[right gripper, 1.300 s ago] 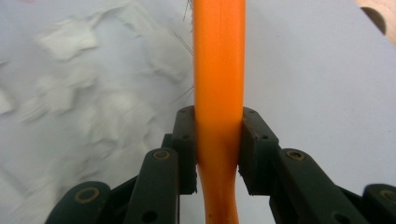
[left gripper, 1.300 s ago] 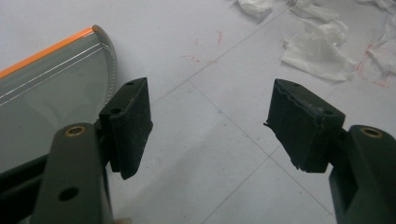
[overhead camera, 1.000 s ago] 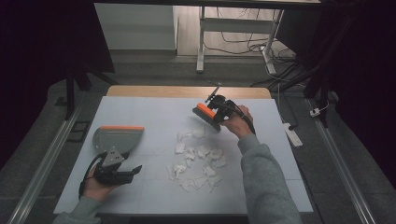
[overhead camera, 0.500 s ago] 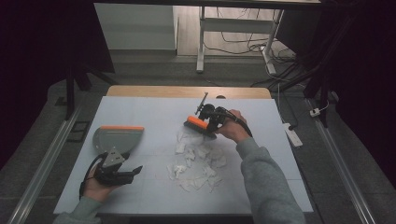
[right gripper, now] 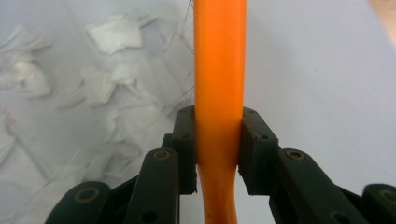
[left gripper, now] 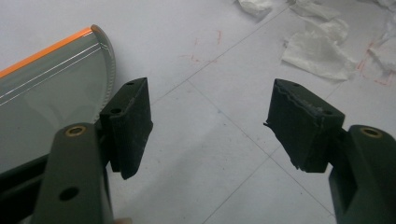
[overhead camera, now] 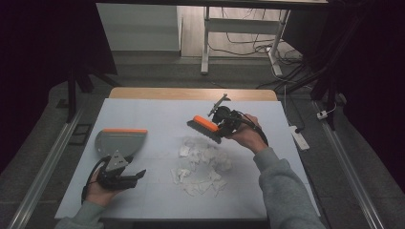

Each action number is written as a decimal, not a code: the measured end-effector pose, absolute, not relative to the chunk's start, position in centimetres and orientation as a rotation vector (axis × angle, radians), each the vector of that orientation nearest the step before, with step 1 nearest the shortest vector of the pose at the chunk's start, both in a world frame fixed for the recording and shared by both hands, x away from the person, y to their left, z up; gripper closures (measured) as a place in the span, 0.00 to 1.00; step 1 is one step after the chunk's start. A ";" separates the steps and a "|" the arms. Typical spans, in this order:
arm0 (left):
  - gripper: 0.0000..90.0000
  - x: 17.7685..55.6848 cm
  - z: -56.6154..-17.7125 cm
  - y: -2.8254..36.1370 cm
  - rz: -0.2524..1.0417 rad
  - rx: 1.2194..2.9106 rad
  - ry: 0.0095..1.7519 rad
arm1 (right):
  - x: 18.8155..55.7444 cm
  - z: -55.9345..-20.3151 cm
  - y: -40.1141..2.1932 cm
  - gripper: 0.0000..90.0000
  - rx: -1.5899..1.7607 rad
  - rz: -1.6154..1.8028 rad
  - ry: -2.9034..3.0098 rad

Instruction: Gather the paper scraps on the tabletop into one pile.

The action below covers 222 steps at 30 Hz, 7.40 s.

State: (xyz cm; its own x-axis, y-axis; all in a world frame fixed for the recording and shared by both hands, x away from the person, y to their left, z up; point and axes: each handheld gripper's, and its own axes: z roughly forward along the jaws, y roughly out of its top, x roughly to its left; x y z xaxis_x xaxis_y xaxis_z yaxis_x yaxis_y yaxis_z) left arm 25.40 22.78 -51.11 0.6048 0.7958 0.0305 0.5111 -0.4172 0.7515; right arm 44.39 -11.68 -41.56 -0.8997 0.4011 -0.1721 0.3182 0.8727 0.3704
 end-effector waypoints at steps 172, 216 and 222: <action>0.36 25.5 -51.4 24.7 0.553 2.063 1.104 | 32.9 -38.6 -13.5 0.78 0.541 0.722 2.894; 0.36 25.5 -51.5 24.6 0.557 2.067 1.104 | 32.8 -39.8 -19.1 0.78 0.635 0.797 2.758; 0.36 25.5 -51.5 24.6 0.557 2.067 1.105 | 35.3 -41.9 -20.8 0.78 0.926 0.726 2.675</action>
